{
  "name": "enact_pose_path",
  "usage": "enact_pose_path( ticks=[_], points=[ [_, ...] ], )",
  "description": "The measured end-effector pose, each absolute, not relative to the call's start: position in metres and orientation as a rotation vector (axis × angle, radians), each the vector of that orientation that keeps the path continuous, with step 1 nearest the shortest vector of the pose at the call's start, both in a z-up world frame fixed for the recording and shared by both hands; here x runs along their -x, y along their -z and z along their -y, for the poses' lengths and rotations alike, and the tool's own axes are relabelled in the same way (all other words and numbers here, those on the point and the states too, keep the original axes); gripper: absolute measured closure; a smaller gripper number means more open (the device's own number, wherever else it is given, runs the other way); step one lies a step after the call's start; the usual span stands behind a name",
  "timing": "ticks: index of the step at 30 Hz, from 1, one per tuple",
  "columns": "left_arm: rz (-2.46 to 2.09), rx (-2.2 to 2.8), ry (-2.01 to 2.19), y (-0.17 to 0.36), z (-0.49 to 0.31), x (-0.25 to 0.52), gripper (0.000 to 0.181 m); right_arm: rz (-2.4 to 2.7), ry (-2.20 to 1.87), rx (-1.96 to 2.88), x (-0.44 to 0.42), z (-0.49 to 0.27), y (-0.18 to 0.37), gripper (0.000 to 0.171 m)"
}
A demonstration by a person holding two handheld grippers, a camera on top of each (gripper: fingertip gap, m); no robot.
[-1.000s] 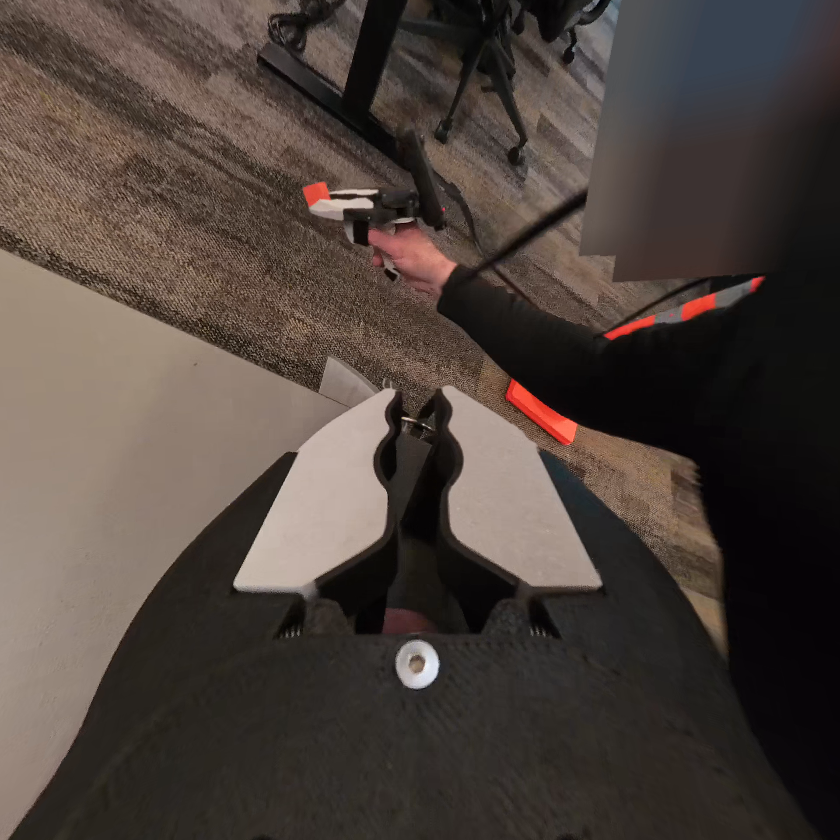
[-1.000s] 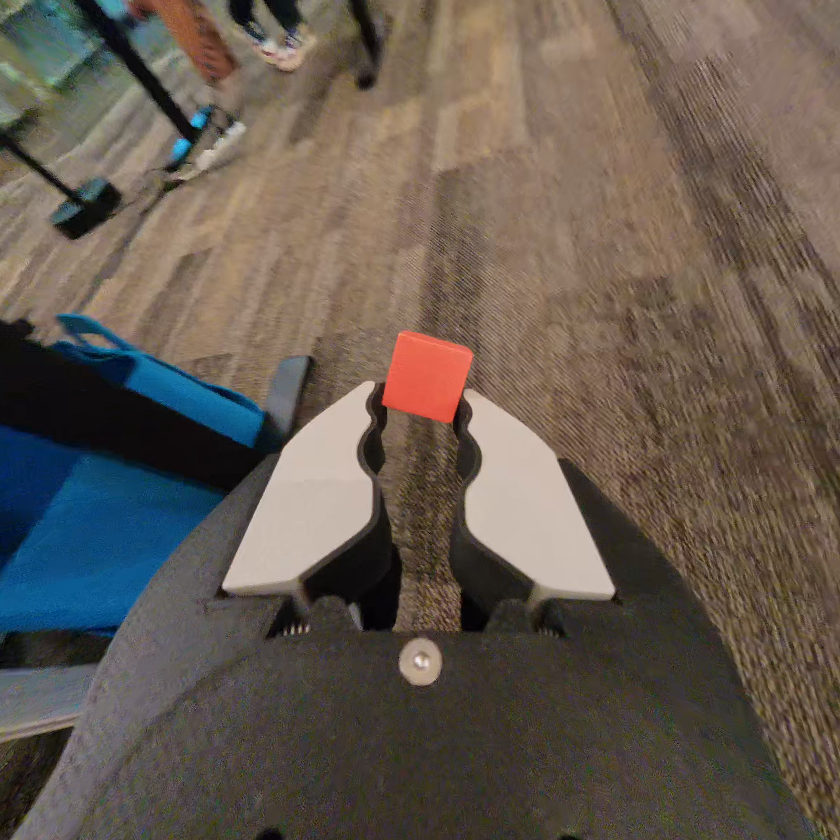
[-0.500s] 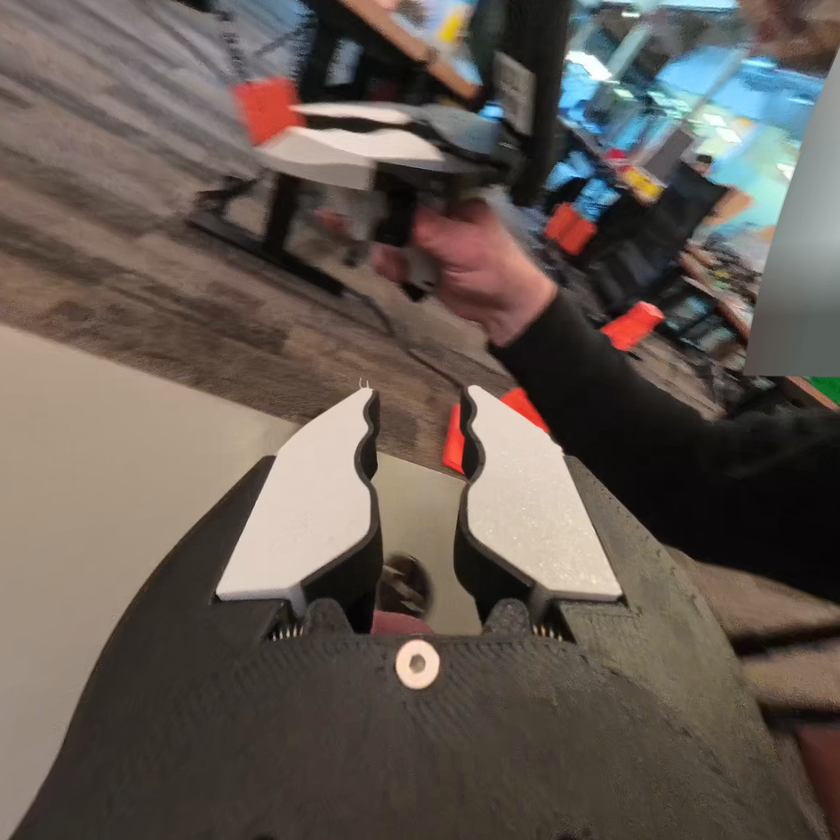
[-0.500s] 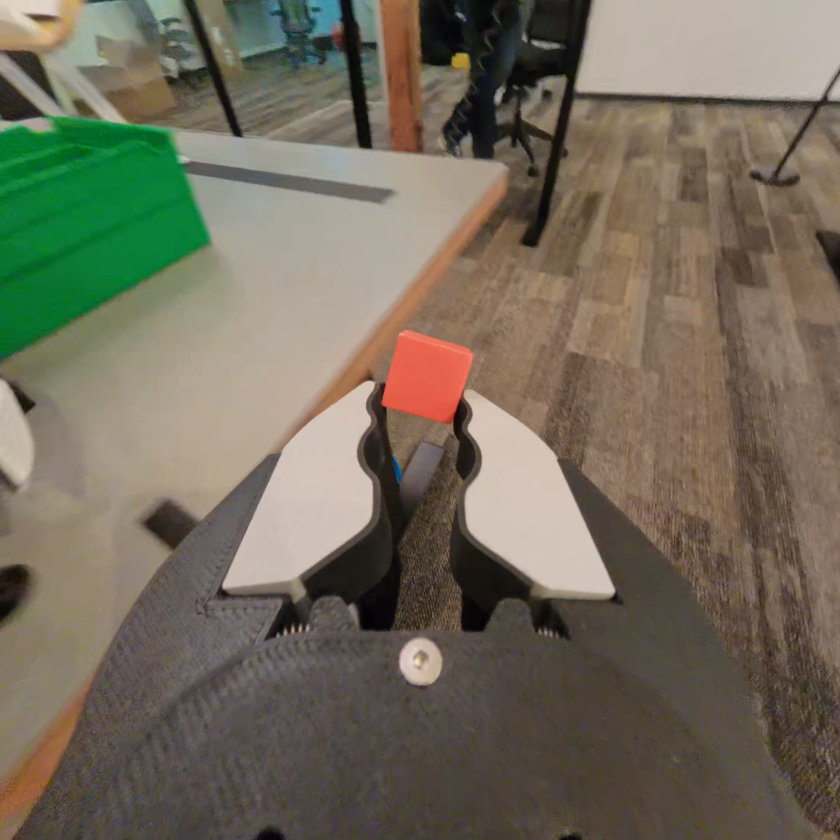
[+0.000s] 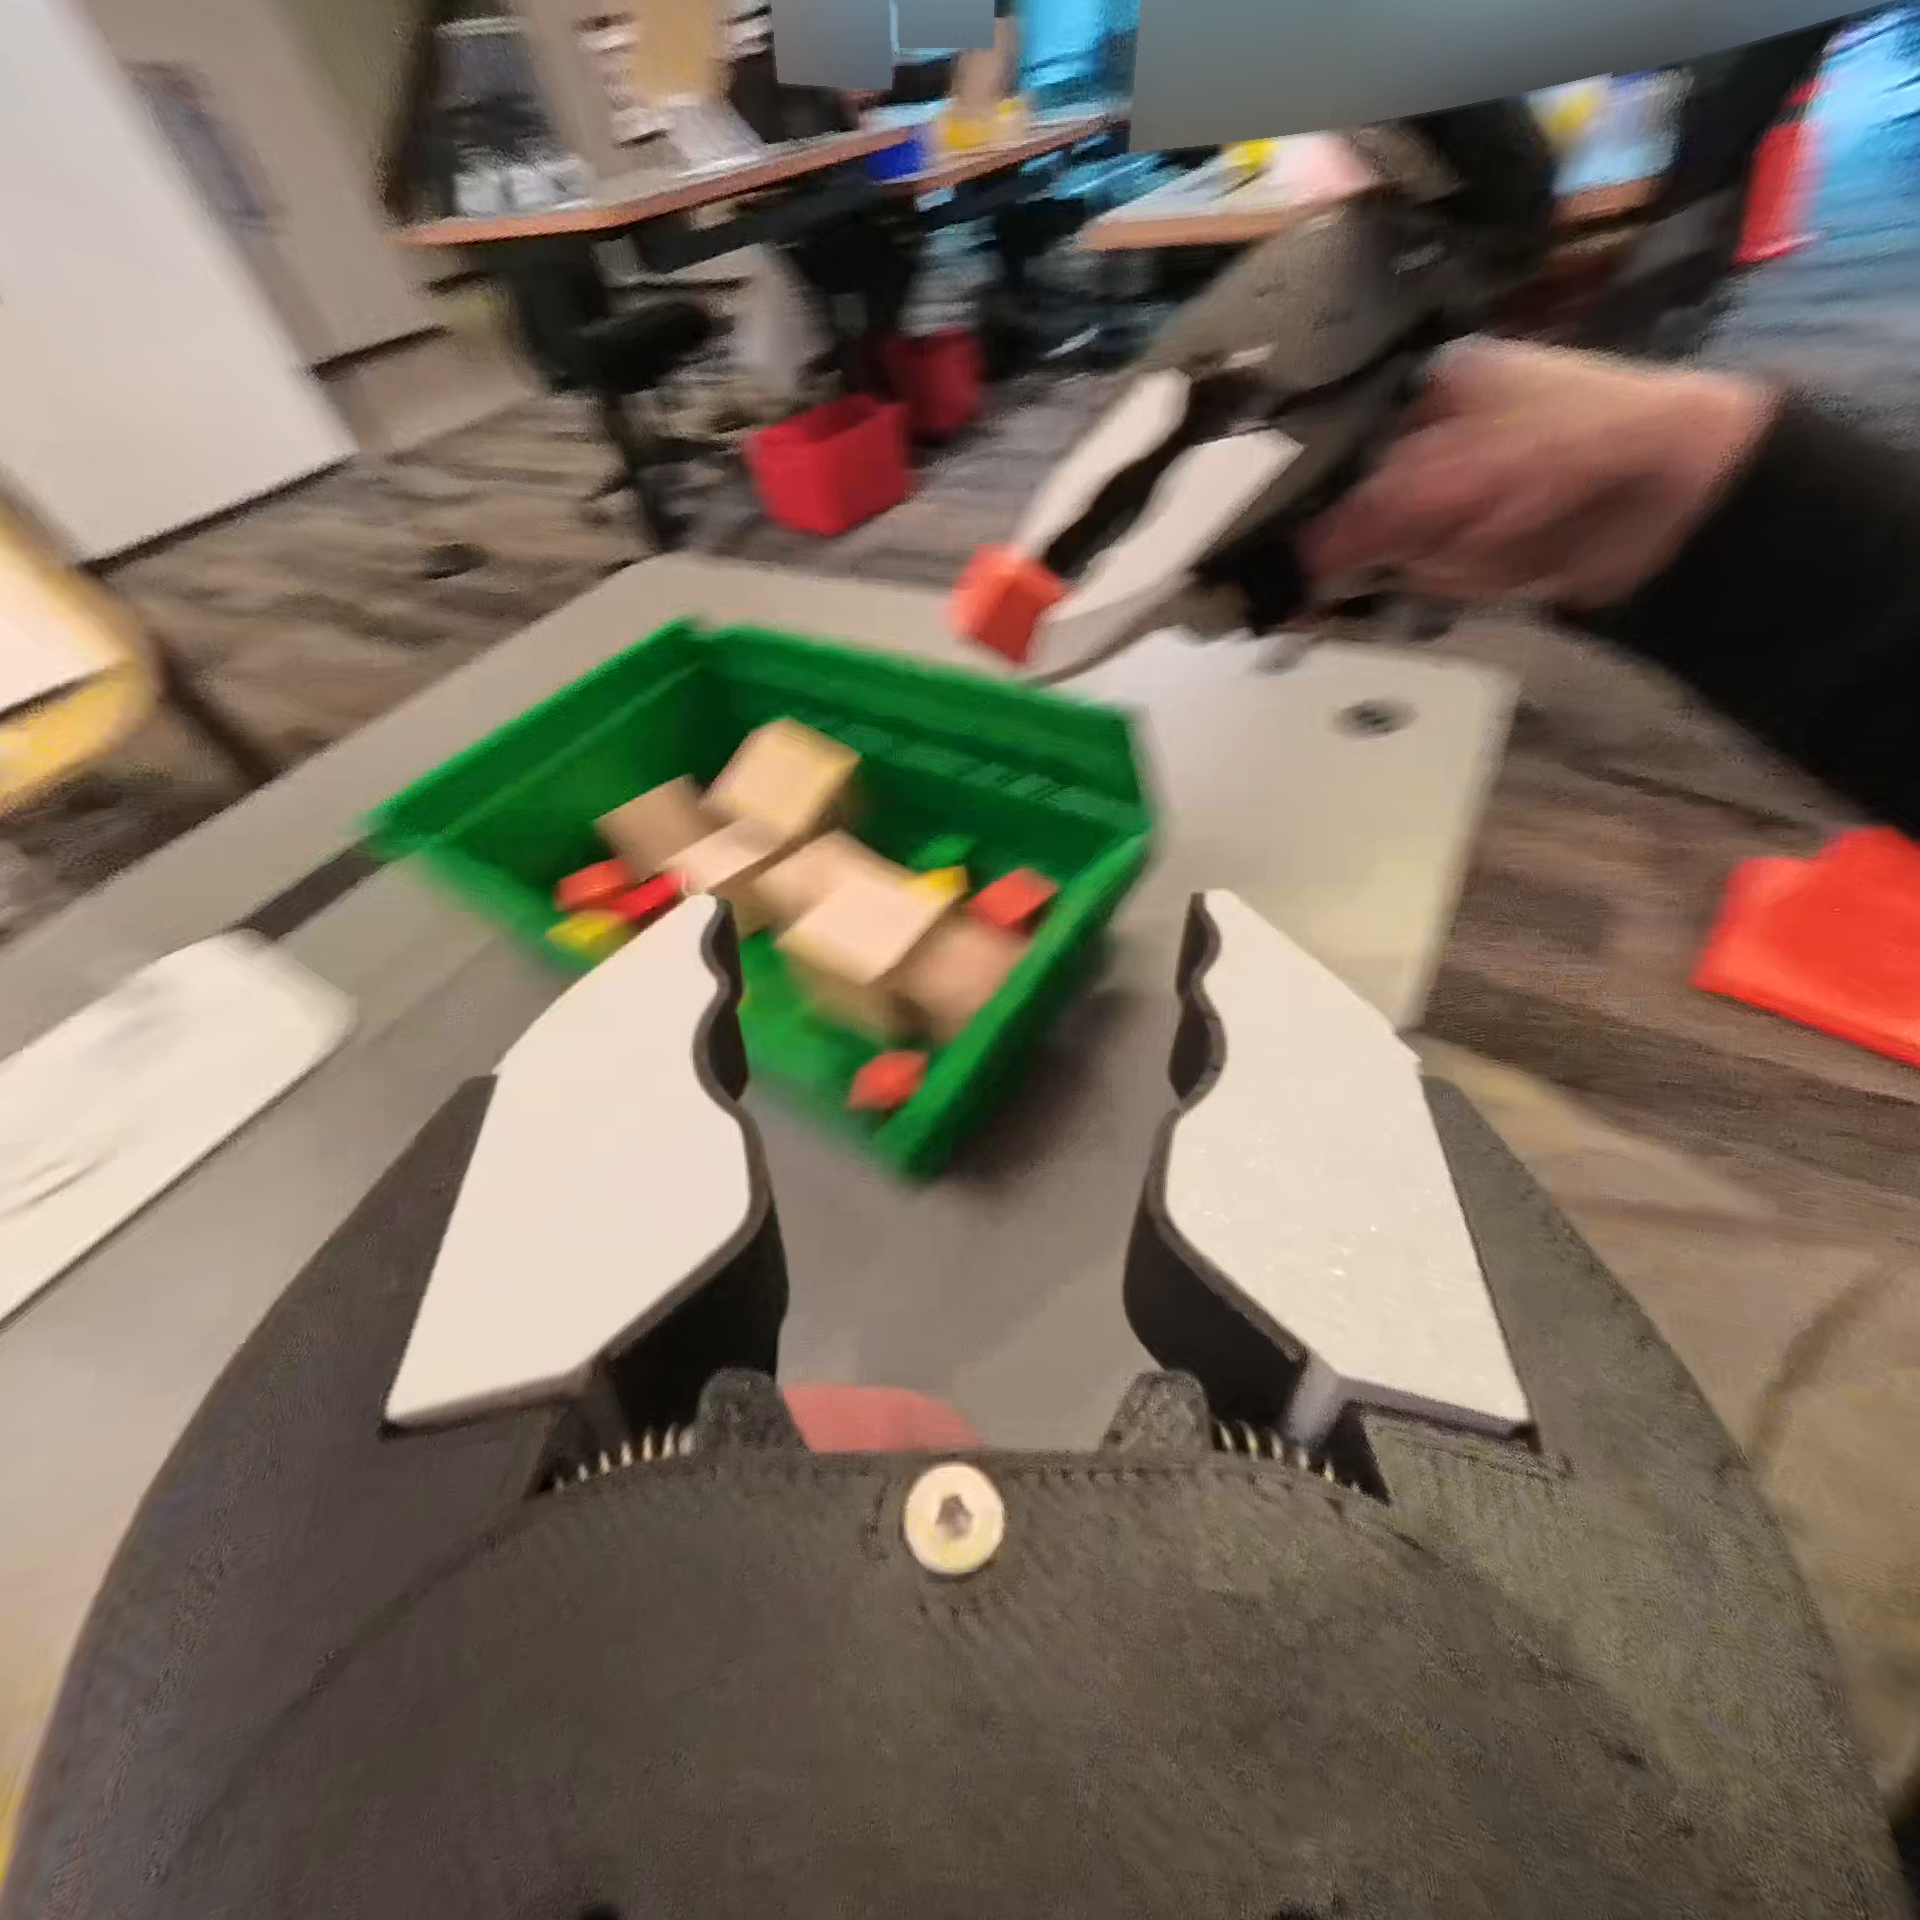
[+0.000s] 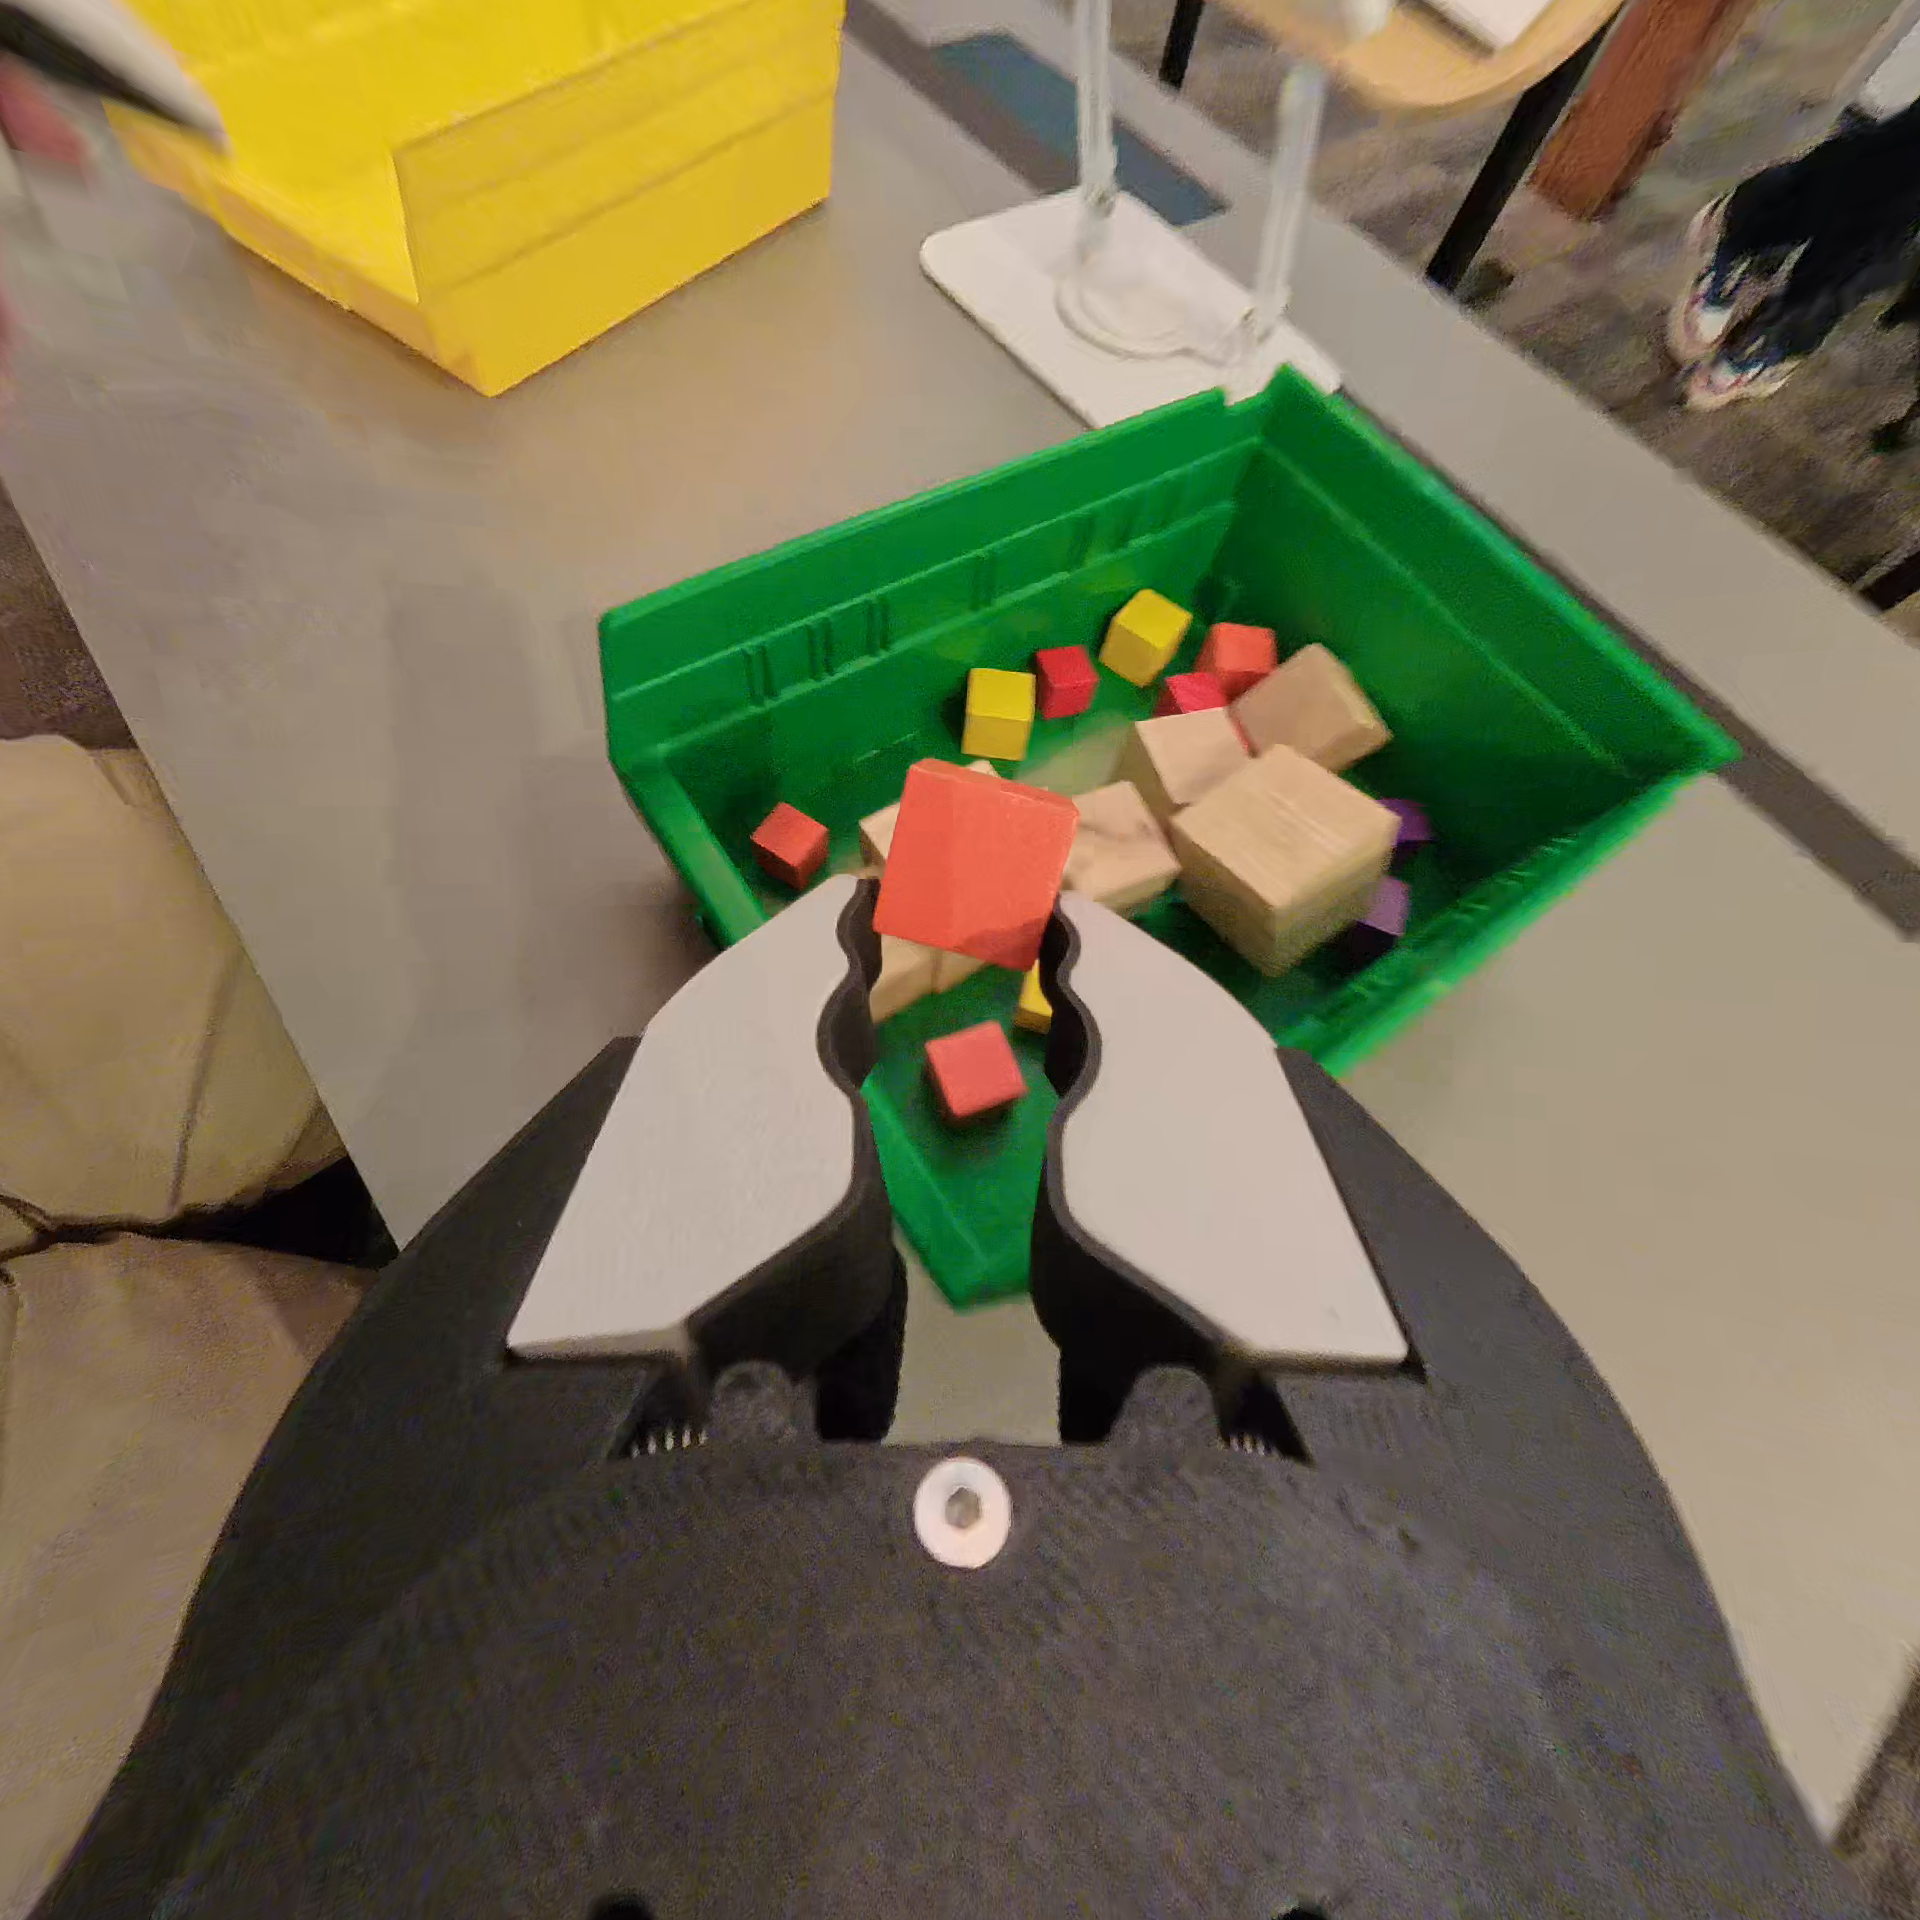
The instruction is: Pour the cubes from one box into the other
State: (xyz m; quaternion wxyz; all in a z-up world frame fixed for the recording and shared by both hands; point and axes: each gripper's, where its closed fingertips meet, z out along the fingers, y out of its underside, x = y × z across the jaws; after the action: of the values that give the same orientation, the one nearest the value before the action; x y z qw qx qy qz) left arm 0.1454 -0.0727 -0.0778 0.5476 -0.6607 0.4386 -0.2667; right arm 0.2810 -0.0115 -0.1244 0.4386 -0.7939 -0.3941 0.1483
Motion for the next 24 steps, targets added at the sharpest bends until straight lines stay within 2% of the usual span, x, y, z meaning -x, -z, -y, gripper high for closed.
enact_pose_path(
  ticks=[6,10,13,18,20,23,24],
  points=[
    [-0.652,1.722,-0.002,0.077,-0.001,0.106,0.085,0.983,-0.272,2.123,-0.239,-0.01,0.172,0.14],
    [-0.455,1.866,-0.239,0.11,-0.022,0.229,0.067,0.98,-0.257,2.162,-0.228,-0.019,0.189,0.132],
    [-0.322,1.978,-0.269,0.14,-0.025,0.28,0.066,0.947,-0.256,2.152,-0.233,-0.022,0.183,0.127],
    [-0.149,2.027,-0.216,0.166,-0.029,0.314,0.06,0.791,-0.126,2.053,-0.273,-0.035,0.142,0.128],
    [-0.113,2.044,-0.162,0.174,-0.036,0.316,0.064,0.715,0.0,2.05,-0.301,-0.046,0.134,0.119],
    [-0.094,2.084,-0.027,0.185,-0.047,0.314,0.096,0.683,0.087,2.159,-0.334,-0.057,0.155,0.073],
    [-0.079,2.099,-0.017,0.19,-0.049,0.317,0.098,0.661,0.067,2.229,-0.343,-0.055,0.166,0.066]
  ],
)
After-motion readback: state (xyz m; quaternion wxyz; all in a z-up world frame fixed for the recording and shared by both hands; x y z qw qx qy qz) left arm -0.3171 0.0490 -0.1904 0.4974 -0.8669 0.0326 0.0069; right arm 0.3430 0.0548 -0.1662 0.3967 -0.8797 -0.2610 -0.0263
